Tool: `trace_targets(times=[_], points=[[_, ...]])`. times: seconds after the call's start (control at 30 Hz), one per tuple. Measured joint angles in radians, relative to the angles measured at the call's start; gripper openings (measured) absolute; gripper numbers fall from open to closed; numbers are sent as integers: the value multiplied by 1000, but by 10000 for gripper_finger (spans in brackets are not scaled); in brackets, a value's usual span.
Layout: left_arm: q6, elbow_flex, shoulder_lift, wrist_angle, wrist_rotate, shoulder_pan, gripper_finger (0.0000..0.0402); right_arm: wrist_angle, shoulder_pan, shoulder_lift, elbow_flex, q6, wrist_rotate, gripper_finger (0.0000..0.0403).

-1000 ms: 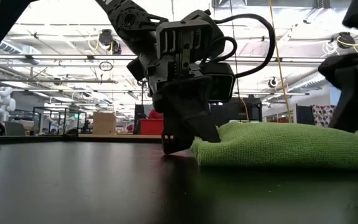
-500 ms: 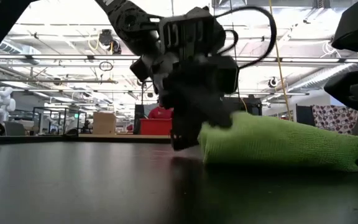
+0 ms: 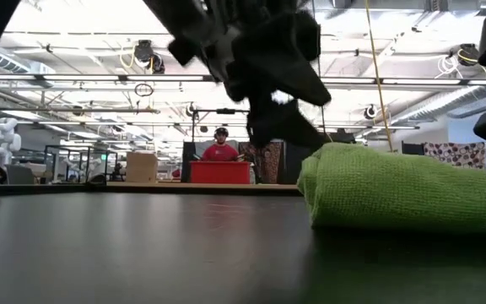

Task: Roll towel
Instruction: Roll the green microfiber towel

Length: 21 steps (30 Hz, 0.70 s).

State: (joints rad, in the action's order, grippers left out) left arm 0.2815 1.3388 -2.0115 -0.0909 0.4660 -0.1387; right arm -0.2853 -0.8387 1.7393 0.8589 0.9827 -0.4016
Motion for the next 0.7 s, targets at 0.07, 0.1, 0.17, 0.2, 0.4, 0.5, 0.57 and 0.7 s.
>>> trace_targets(times=[0.07,0.1,0.17,0.2,0.4,0.5,0.57,0.7], points=[[-77,0,33,-14,-71,-32,257,16,1,-4,0,8,21,4],[-119,0,47,-3,-109,-55,257,27,0,-4,0,13,25,4],[-226,1,67,3,-205,-112,257,37,-1,-7,0,25,28,4],[-282,1,68,6,-253,-140,257,43,-1,-9,0,28,32,4],[-503,2,46,13,-486,-277,258,100,-1,-12,-1,32,76,4],[-532,1,20,5,-534,-304,258,109,-1,-12,-1,47,76,4],[-552,0,9,7,-556,-313,258,117,-1,-12,-1,51,76,4],[-561,1,-21,15,-575,-313,258,139,1,-13,-1,53,74,4]])
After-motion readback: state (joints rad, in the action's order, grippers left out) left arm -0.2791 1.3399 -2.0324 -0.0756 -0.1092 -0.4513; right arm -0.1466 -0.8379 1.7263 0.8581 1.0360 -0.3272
